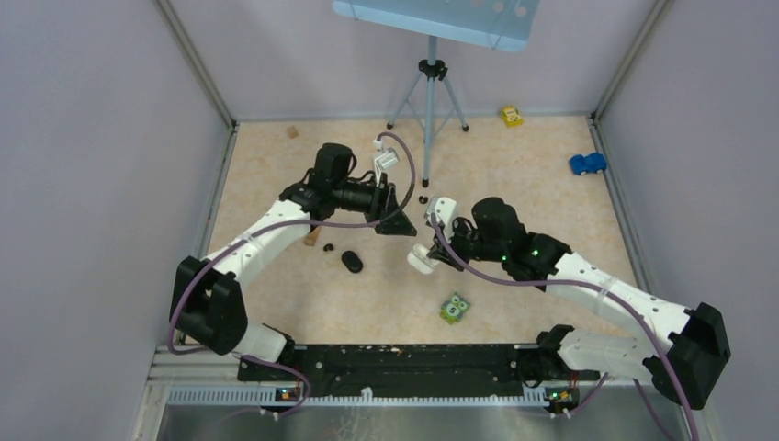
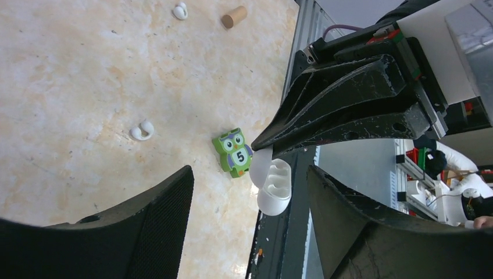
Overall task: Insert the wireless bluetooth earbuds into the charging case
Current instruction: Pass from the right arm to the left
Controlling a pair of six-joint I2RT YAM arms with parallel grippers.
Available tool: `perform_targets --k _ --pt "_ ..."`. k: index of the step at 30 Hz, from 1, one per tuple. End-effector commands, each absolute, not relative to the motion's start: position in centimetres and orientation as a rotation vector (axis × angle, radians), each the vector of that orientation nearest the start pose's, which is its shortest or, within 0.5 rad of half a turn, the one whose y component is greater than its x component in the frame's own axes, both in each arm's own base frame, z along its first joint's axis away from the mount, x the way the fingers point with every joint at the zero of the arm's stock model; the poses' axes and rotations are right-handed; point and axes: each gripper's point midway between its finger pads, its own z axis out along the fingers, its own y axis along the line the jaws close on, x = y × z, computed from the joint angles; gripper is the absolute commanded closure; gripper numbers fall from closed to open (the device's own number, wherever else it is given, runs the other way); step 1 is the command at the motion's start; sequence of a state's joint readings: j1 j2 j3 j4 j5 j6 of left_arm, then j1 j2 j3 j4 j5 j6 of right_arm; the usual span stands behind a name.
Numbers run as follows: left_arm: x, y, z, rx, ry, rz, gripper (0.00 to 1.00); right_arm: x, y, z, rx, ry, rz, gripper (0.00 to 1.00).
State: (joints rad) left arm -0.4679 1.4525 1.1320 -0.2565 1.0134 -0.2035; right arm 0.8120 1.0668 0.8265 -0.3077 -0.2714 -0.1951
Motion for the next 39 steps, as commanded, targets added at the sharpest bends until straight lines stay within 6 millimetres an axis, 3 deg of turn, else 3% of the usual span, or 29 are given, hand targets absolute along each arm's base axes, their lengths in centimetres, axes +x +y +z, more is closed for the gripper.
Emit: perform_targets --k 1,20,26,39 --pt "23.7 -30.2 24.0 0.975 1.933 -1.481 0.25 19.3 28.3 21.6 -1.230 1.633 0.712 1.00" --pt "20.9 -31.8 22.0 1.056 2.007 -1.661 0.38 19.3 28.6 22.1 -1.214 1.626 0.737 1.00" --pt "20.7 -32.0 21.9 1.055 2.022 -1.662 0.54 19.2 28.6 22.2 -1.208 1.626 0.739 1.00" --pt "20.3 -32.6 21.9 1.066 2.014 -1.685 0.74 19.2 28.6 22.5 -1.192 1.624 0.748 1.00"
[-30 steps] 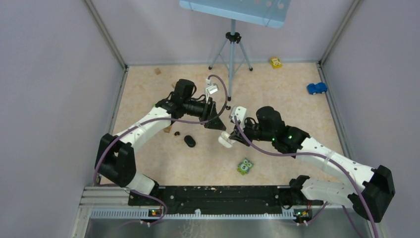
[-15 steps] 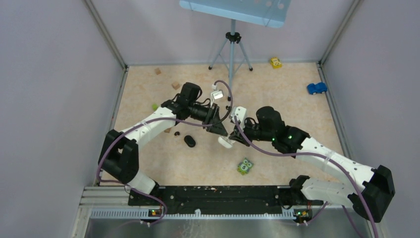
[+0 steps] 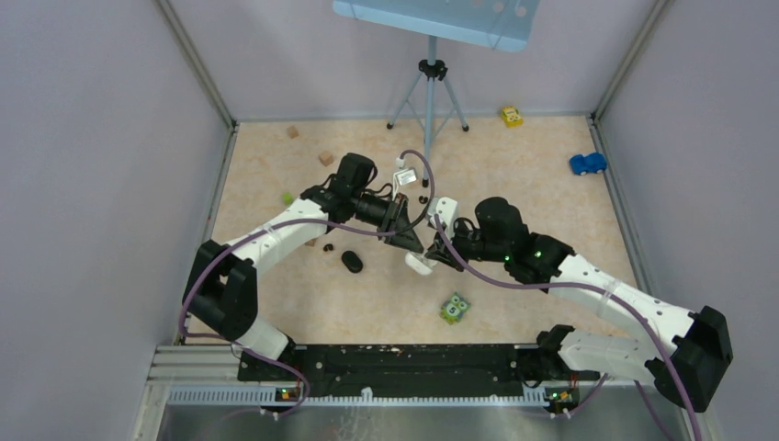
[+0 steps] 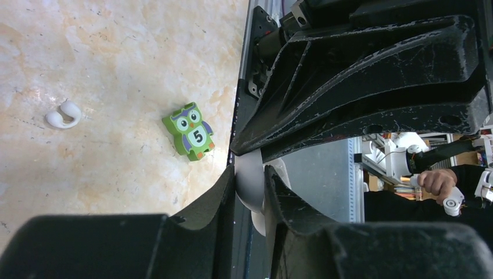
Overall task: Insert the wireless bluetooth earbuds into the charging case
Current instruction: Pass from the right arm to the left
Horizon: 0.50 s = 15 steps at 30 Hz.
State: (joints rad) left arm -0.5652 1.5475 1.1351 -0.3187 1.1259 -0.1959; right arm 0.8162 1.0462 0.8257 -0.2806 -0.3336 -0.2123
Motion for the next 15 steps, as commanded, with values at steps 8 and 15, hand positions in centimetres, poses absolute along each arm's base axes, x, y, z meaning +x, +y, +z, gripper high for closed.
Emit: perform_targets --k 8,15 --pt "20.01 -32.53 21.81 1.081 2.011 -1.676 0.48 19.35 28.72 22.63 -1.174 1.642 0.756 1.00" --pt "19.97 -32.61 22.20 1.087 1.995 -1.691 0.65 19.48 28.63 22.66 -1.167 1.643 0.747 1.00"
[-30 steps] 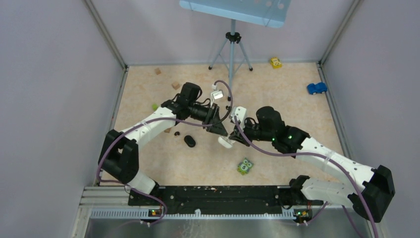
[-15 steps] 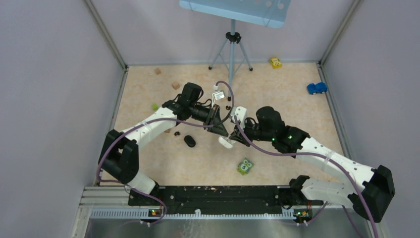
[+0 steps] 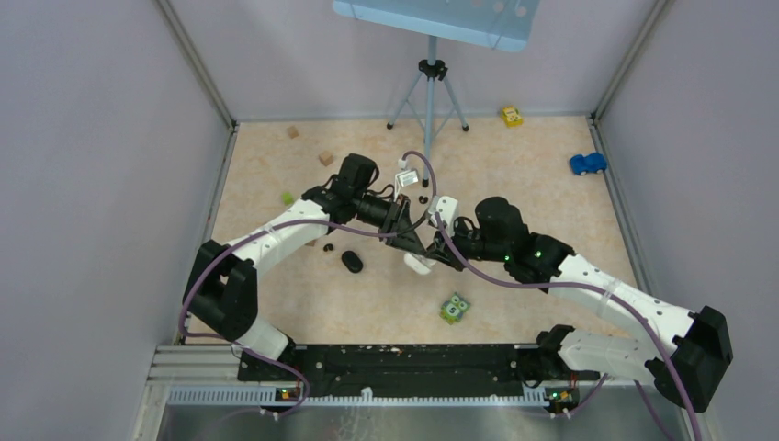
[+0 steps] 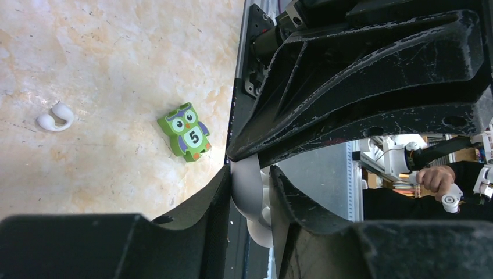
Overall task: Insert the wireless bluetooth earbuds into the charging case
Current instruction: Pass from the right arm to the left
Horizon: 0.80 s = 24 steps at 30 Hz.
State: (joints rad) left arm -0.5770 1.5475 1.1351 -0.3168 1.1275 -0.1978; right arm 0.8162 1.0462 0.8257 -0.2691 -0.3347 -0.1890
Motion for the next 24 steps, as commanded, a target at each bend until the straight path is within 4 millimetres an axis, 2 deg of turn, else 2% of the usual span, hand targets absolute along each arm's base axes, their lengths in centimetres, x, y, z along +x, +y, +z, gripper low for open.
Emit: perform_targets --k 1,4,6,12,16,18,20,24 --pt "20.0 -32.6 22.2 1.086 1.994 -1.689 0.66 19.5 28.6 22.7 -1.163 1.647 0.747 1.00" --pt "20.0 -32.6 22.2 1.086 1.995 -1.691 0.72 19.6 28.6 22.6 -1.157 1.659 0.743 1.00" --pt "20.0 -32.6 22.3 1.088 1.993 -1.693 0.81 19.6 28.6 22.6 -1.157 1.659 0.743 1.00" --pt "20.1 -32.7 22.2 1.081 1.997 -1.684 0.98 19.6 28.6 22.5 -1.155 1.661 0.742 1.00" --pt "20.2 -32.7 22.3 1.080 1.996 -1.683 1.00 19.8 28.5 22.5 -1.148 1.665 0.736 1.00" --pt "20.1 -32.7 22.2 1.081 1.996 -1.683 1.00 19.9 28.5 22.6 -1.135 1.670 0.729 0.87" --pt "20.2 -32.7 22.1 1.078 2.001 -1.677 1.00 20.3 28.2 22.6 -1.110 1.685 0.707 0.58" --pt "20.3 -32.7 21.9 1.075 2.007 -1.669 1.00 21.1 27.5 22.8 -1.068 1.712 0.646 0.22"
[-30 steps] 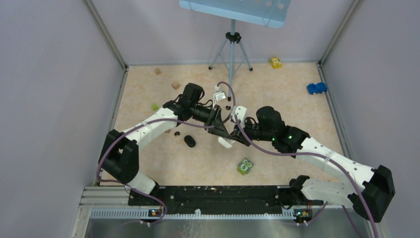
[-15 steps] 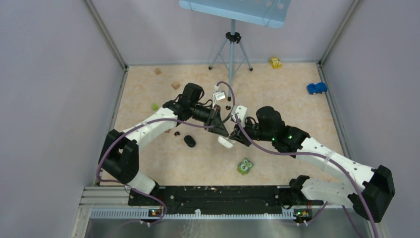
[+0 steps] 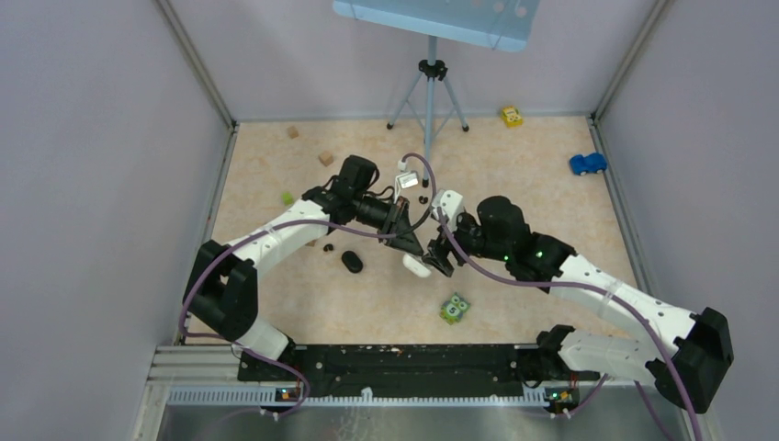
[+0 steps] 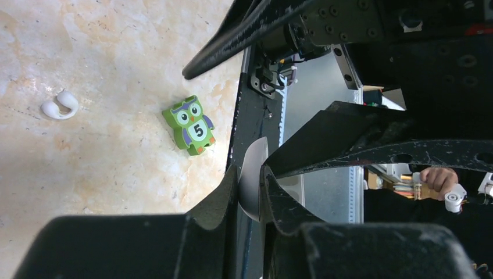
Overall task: Insert the wireless bluetooth earbuds into the charging case
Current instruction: Pass from the right arm to the left, then pass from the left arm to the right
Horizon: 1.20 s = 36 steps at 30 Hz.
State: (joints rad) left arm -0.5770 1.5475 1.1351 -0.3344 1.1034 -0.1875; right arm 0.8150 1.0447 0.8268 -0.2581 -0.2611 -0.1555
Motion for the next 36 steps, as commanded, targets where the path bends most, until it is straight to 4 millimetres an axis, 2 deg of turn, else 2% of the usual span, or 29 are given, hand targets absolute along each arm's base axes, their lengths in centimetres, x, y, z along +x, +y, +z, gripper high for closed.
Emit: perform_targets --k 1,5,9,11,13,15,17,19,22,25,27,30,31,33,36 --pt "20.4 -32.7 21.8 1.073 2.009 -1.663 1.00 21.3 27.2 22.9 -1.057 1.714 0.627 0.18" --pt "20.8 -32.7 21.7 1.061 2.021 -1.638 1.00 22.7 25.8 24.6 -0.970 1.709 0.526 0.14" --pt "21.9 -32.8 22.2 1.032 2.018 -1.555 1.00 24.6 22.8 26.2 -0.801 1.729 0.360 0.13" --pt "22.7 -32.7 22.5 0.997 2.017 -1.488 1.00 25.0 21.3 27.1 -0.698 1.731 0.317 0.07" --pt "23.5 -32.6 23.0 0.963 1.996 -1.426 1.00 25.3 19.9 28.2 -0.555 1.716 0.311 0.04" --pt "24.5 -32.4 23.7 0.925 1.953 -1.349 1.00 25.6 18.0 28.8 -0.320 1.736 0.334 0.01" --pt "25.6 -31.9 24.3 0.862 1.922 -1.263 1.00 25.6 17.0 28.6 -0.175 1.779 0.399 0.01" --pt "26.8 -31.3 25.2 0.775 1.872 -1.182 1.00 25.8 16.7 27.6 -0.063 1.871 0.466 0.01" --pt "27.9 -30.1 27.4 0.642 1.724 -1.101 1.00 26.0 17.2 25.9 0.129 1.982 0.592 0.01" --pt "28.2 -28.5 29.0 0.509 1.558 -1.055 1.00 25.3 19.9 25.4 0.220 1.971 0.863 0.01" --pt "27.9 -27.3 29.1 0.444 1.474 -1.035 1.00 24.5 22.0 26.2 0.245 1.897 1.101 0.02" --pt "28.0 -25.8 29.3 0.337 1.400 -1.002 1.00 24.3 23.9 27.4 0.339 1.760 1.379 0.07" --pt "28.1 -25.4 29.0 0.314 1.396 -0.992 1.00 24.3 24.4 28.3 0.358 1.698 1.465 0.08" --pt "28.1 -25.0 28.5 0.297 1.380 -0.980 1.00 24.3 25.5 28.4 0.382 1.671 1.583 0.09" --pt "27.8 -24.6 28.7 0.289 1.349 -0.973 1.00 24.3 27.3 28.0 0.378 1.719 1.672 0.09"
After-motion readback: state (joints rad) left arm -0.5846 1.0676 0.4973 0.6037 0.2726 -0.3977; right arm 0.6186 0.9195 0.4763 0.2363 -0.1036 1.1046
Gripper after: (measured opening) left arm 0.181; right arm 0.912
